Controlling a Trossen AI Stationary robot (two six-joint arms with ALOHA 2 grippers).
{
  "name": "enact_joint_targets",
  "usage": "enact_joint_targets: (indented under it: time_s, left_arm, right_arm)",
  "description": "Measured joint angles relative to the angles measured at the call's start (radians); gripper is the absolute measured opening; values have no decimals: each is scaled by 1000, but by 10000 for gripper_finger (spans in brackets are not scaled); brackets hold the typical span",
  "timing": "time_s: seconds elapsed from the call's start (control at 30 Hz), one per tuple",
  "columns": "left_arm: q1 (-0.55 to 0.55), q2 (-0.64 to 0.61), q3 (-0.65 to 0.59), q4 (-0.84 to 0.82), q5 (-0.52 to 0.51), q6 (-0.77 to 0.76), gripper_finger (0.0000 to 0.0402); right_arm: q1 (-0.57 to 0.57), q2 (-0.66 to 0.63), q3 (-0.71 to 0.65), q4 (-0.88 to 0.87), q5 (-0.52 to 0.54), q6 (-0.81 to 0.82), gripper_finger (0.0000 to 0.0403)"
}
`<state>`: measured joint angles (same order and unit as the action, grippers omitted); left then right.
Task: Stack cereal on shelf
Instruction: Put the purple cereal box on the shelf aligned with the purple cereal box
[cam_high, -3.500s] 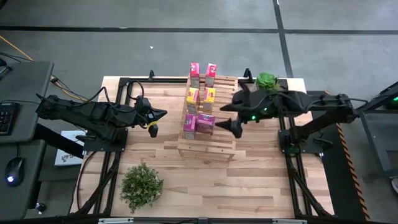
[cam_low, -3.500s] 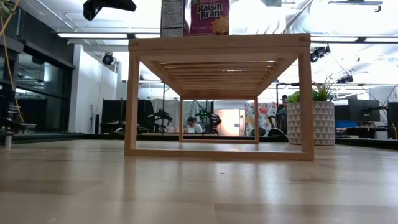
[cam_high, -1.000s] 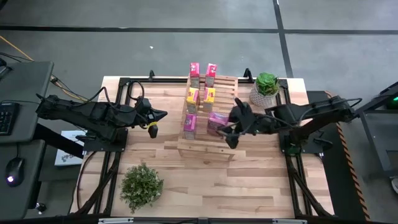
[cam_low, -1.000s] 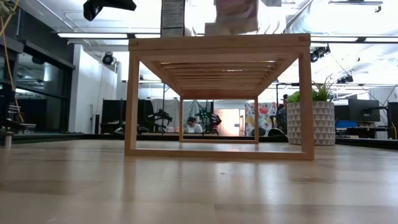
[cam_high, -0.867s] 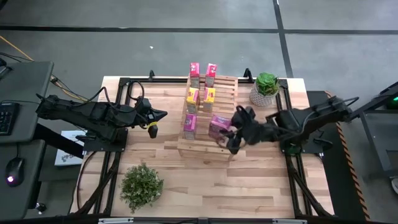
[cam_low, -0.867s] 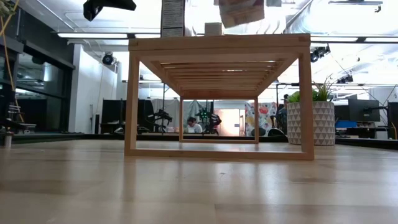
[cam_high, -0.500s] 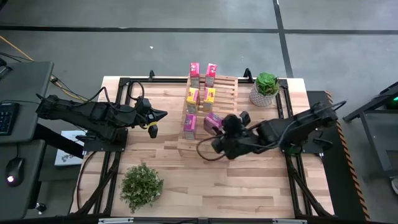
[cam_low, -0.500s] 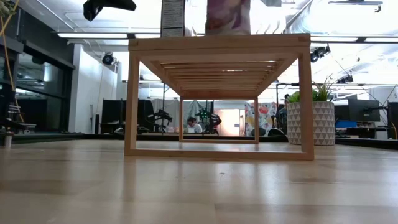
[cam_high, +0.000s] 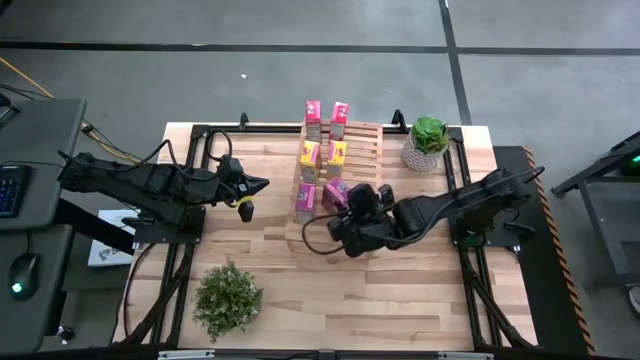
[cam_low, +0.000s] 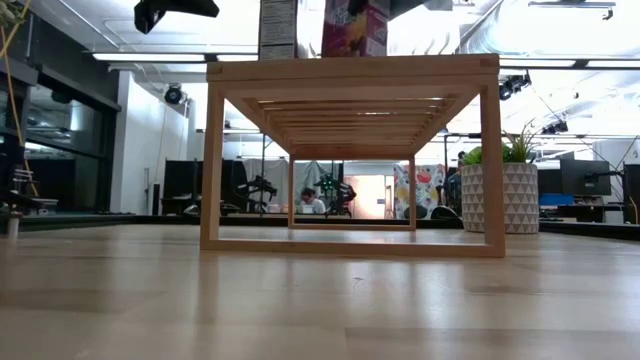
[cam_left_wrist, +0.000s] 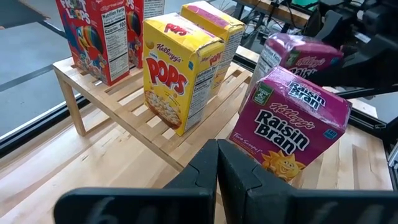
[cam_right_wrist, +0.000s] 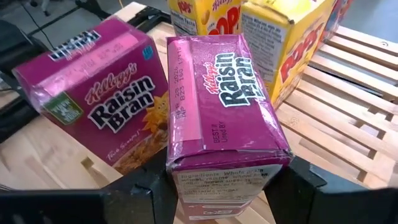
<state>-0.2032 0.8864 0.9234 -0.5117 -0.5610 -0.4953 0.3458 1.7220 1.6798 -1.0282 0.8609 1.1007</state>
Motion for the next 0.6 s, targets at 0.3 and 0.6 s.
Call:
enact_joint_targets:
  time_s: [0.3, 0.6]
  left_arm:
    - [0, 0, 0, 0, 0, 1, 0]
    - [0, 0, 0, 0, 0, 1, 0]
  right_arm:
    - [0, 37, 1, 4, 4, -1, 188]
    - [0, 39, 1, 3, 0, -1, 188]
